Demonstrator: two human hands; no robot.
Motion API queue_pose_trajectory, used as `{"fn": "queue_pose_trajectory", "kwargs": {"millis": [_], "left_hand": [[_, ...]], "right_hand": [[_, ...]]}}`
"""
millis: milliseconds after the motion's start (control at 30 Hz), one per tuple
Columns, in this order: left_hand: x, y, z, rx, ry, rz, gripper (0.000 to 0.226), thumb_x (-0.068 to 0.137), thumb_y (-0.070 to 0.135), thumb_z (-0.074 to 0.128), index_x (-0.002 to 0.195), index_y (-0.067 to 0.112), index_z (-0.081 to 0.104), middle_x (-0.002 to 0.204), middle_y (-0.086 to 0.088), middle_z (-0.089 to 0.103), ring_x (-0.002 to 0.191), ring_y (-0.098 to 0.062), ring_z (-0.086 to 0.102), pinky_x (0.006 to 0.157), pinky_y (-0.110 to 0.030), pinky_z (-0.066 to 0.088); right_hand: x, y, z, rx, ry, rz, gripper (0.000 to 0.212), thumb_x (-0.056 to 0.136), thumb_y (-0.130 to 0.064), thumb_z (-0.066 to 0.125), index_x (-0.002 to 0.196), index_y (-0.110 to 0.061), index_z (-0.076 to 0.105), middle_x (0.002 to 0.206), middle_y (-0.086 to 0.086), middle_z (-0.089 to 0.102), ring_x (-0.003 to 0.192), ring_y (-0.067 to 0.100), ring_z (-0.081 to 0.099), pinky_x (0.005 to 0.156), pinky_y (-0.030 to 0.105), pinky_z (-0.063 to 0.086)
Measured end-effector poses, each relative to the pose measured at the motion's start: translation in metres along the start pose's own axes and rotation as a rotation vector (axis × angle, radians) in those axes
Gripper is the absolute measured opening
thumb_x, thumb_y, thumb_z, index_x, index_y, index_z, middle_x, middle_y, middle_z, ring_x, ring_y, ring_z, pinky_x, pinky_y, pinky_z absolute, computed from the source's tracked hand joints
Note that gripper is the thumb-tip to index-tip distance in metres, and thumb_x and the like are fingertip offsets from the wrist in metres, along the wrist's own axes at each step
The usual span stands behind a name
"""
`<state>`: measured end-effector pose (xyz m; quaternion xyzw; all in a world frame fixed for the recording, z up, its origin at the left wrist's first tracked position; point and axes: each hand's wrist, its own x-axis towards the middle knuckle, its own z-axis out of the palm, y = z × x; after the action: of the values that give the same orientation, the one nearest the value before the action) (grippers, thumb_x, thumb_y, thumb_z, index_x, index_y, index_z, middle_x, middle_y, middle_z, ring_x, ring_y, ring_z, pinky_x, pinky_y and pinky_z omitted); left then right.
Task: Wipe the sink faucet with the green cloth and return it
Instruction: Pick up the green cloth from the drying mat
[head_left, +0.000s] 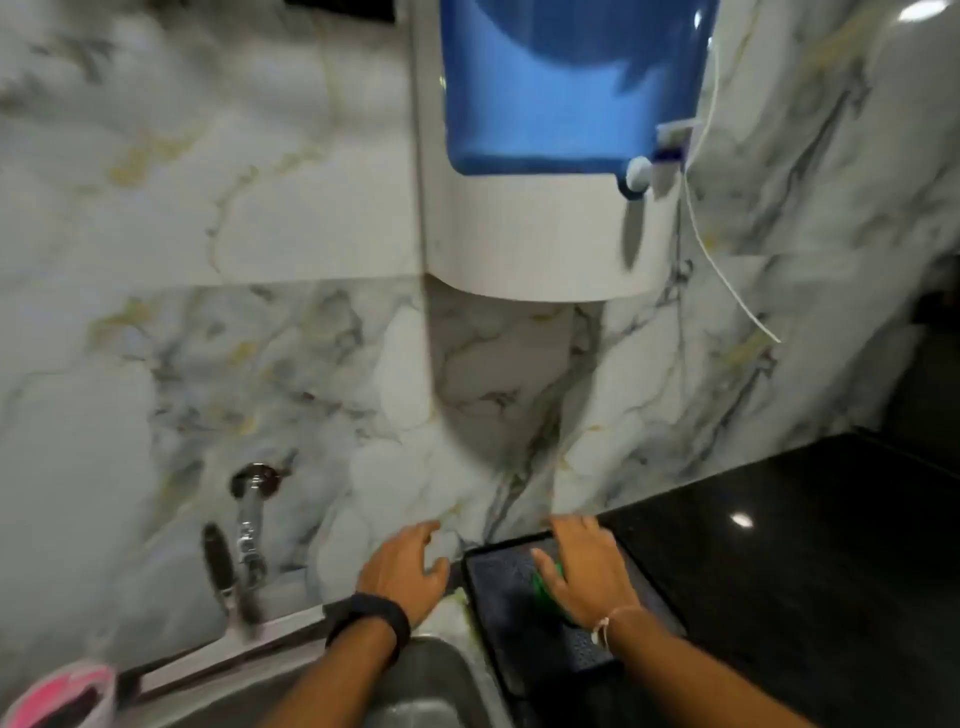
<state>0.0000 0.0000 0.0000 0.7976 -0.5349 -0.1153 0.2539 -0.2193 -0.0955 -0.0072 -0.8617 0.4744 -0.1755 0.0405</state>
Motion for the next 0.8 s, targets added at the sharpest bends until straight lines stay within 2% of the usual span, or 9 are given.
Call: {"fn": "queue_pose_trajectory", "kwargs": {"millis": [100, 167, 300, 367, 467, 567, 633, 733, 800], "left_hand": [[0.021, 0.006, 0.083, -0.116, -0.182, -0.123, 0.052, 0.085, 0.042, 0.061, 0.135, 0.031, 0.054, 0.133, 0.003, 0.066, 0.122, -0.019, 0.062, 0.101, -0.029, 0.051], [0.042, 0.013, 0.135, -0.183, -0.320, -0.240, 0.057, 0.085, 0.047, 0.062, 0.138, 0.028, 0.052, 0.133, 0.000, 0.066, 0.123, -0.021, 0.061, 0.103, -0.030, 0.050], [0.105, 0.024, 0.223, -0.405, -0.442, -0.481, 0.073, 0.083, 0.044, 0.071, 0.143, 0.009, 0.048, 0.146, -0.013, 0.054, 0.132, -0.030, 0.052, 0.113, -0.038, 0.044], [0.132, 0.025, 0.254, -0.448, -0.450, -0.539, 0.073, 0.082, 0.045, 0.072, 0.139, 0.004, 0.052, 0.144, -0.018, 0.055, 0.130, -0.034, 0.054, 0.113, -0.043, 0.045], [0.159, 0.022, 0.291, -0.449, -0.465, -0.542, 0.069, 0.081, 0.048, 0.071, 0.133, 0.005, 0.057, 0.135, -0.020, 0.061, 0.121, -0.036, 0.061, 0.106, -0.048, 0.052], [0.171, 0.016, 0.313, -0.362, -0.430, -0.505, 0.066, 0.080, 0.047, 0.074, 0.129, 0.005, 0.062, 0.132, -0.020, 0.065, 0.119, -0.034, 0.063, 0.104, -0.043, 0.053], [0.175, 0.011, 0.322, -0.301, -0.402, -0.461, 0.056, 0.077, 0.043, 0.078, 0.119, 0.006, 0.070, 0.122, -0.018, 0.071, 0.112, -0.031, 0.067, 0.099, -0.040, 0.056], [0.171, 0.007, 0.323, -0.401, -0.378, -0.453, 0.040, 0.079, 0.025, 0.080, 0.107, -0.003, 0.074, 0.112, -0.023, 0.074, 0.105, -0.034, 0.070, 0.096, -0.041, 0.058], [0.161, 0.008, 0.310, -0.578, -0.359, -0.461, 0.032, 0.082, 0.009, 0.076, 0.106, -0.010, 0.073, 0.111, -0.026, 0.073, 0.106, -0.038, 0.069, 0.099, -0.045, 0.056]], "right_hand": [[-0.007, 0.066, 0.056, 0.136, -0.077, 0.311, 0.047, 0.093, -0.048, 0.049, 0.129, -0.018, 0.053, 0.129, 0.005, 0.060, 0.122, 0.026, 0.051, 0.104, 0.036, 0.041], [0.000, 0.106, 0.086, 0.305, -0.140, 0.537, 0.048, 0.092, -0.042, 0.057, 0.128, -0.011, 0.055, 0.130, 0.013, 0.063, 0.122, 0.030, 0.055, 0.104, 0.036, 0.043], [0.048, 0.161, 0.137, 0.624, -0.179, 0.885, 0.059, 0.090, -0.038, 0.063, 0.134, 0.000, 0.051, 0.137, 0.024, 0.057, 0.128, 0.037, 0.053, 0.109, 0.040, 0.040], [0.066, 0.181, 0.161, 0.678, -0.187, 0.903, 0.063, 0.087, -0.039, 0.065, 0.134, -0.001, 0.051, 0.136, 0.024, 0.059, 0.126, 0.037, 0.054, 0.110, 0.042, 0.041], [0.079, 0.196, 0.191, 0.567, -0.258, 0.813, 0.061, 0.079, -0.048, 0.071, 0.123, -0.006, 0.059, 0.123, 0.019, 0.067, 0.115, 0.035, 0.062, 0.102, 0.040, 0.048], [0.084, 0.195, 0.213, 0.567, -0.301, 0.741, 0.055, 0.075, -0.042, 0.078, 0.113, -0.006, 0.061, 0.114, 0.018, 0.071, 0.106, 0.034, 0.066, 0.094, 0.038, 0.052], [0.088, 0.193, 0.222, 0.584, -0.297, 0.727, 0.047, 0.075, -0.035, 0.080, 0.108, -0.006, 0.064, 0.109, 0.018, 0.072, 0.102, 0.033, 0.068, 0.088, 0.035, 0.053], [0.090, 0.191, 0.214, 0.867, -0.339, 0.802, 0.022, 0.076, -0.018, 0.080, 0.089, -0.002, 0.070, 0.104, 0.024, 0.075, 0.080, 0.029, 0.075, 0.072, 0.034, 0.060], [0.081, 0.185, 0.194, 1.211, -0.469, 0.888, 0.022, 0.078, -0.011, 0.077, 0.093, 0.006, 0.074, 0.102, 0.027, 0.075, 0.070, 0.028, 0.076, 0.067, 0.036, 0.062]]}}
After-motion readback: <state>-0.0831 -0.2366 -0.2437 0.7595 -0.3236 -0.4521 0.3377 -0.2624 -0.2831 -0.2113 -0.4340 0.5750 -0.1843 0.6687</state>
